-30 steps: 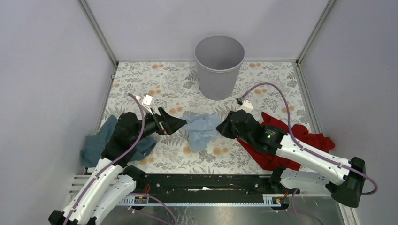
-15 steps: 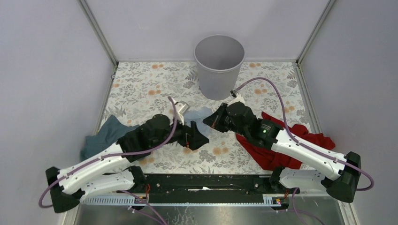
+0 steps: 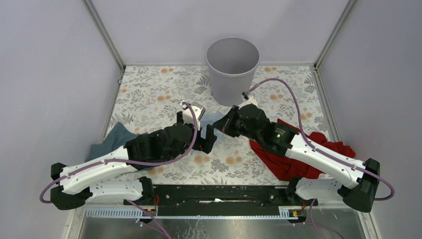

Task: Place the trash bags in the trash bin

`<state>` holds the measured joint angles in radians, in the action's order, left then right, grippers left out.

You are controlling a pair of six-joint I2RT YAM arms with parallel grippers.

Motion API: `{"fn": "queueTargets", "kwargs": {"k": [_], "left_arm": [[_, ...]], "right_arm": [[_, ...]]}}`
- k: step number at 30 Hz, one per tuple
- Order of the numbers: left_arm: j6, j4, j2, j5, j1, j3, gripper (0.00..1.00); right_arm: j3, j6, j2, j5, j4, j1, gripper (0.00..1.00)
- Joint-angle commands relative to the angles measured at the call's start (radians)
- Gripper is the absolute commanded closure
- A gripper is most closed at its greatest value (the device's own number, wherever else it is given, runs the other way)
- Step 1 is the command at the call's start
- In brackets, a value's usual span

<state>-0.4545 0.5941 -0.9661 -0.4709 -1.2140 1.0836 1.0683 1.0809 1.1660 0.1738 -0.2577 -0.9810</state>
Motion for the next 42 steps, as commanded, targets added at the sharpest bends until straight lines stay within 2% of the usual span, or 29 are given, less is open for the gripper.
{"fn": "queueTargets", "kwargs": {"k": [1,8,10,11,14,17,20,23,25,29,32,35,38,42], "left_arm": [[0.028,0.047,-0.045,-0.126,-0.002,0.049,0.09],[0.049,0.027,-0.156,-0.184,-0.002,0.089,0.15],[0.043,0.022,-0.179,-0.218,-0.002,0.096,0.2],[0.035,0.025,-0.187,-0.244,-0.002,0.097,0.25],[-0.018,0.039,-0.189,-0.331,-0.001,0.091,0.58],[-0.07,0.044,-0.163,-0.347,0.014,0.055,0.73],[-0.141,0.058,-0.127,-0.335,0.043,0.011,0.89],[-0.175,0.048,-0.071,-0.275,0.099,-0.054,0.99],[-0.183,0.021,-0.022,-0.214,0.145,-0.104,1.0],[-0.171,-0.068,0.093,-0.056,0.224,-0.192,1.0],[-0.176,-0.11,0.162,0.065,0.279,-0.212,1.0],[-0.18,-0.165,0.206,0.211,0.326,-0.203,1.0],[-0.21,-0.193,0.198,0.292,0.338,-0.176,1.0],[-0.25,-0.245,0.161,0.359,0.339,-0.171,1.0]], "right_arm": [[0.039,-0.003,-0.011,0.032,0.012,-0.004,0.98],[0.032,0.003,-0.024,0.03,0.016,-0.004,0.96],[0.03,0.002,-0.027,0.032,0.016,-0.004,0.95],[0.029,0.0,-0.029,0.032,0.018,-0.003,0.94],[0.021,-0.013,-0.034,0.042,0.013,-0.004,0.87],[0.001,-0.052,-0.05,0.077,-0.002,-0.004,0.71],[-0.035,-0.148,-0.093,0.131,-0.001,-0.004,0.4],[-0.073,-0.292,-0.153,0.181,-0.005,-0.004,0.15],[-0.105,-0.402,-0.194,0.166,-0.005,-0.004,0.02],[-0.17,-0.563,-0.215,0.053,-0.013,-0.003,0.01],[-0.205,-0.613,-0.187,-0.083,0.015,-0.004,0.0],[-0.263,-0.607,-0.151,-0.271,0.137,-0.004,0.0],[-0.299,-0.541,-0.084,-0.405,0.306,-0.005,0.0],[-0.337,-0.464,0.006,-0.429,0.486,-0.014,0.0]]}}
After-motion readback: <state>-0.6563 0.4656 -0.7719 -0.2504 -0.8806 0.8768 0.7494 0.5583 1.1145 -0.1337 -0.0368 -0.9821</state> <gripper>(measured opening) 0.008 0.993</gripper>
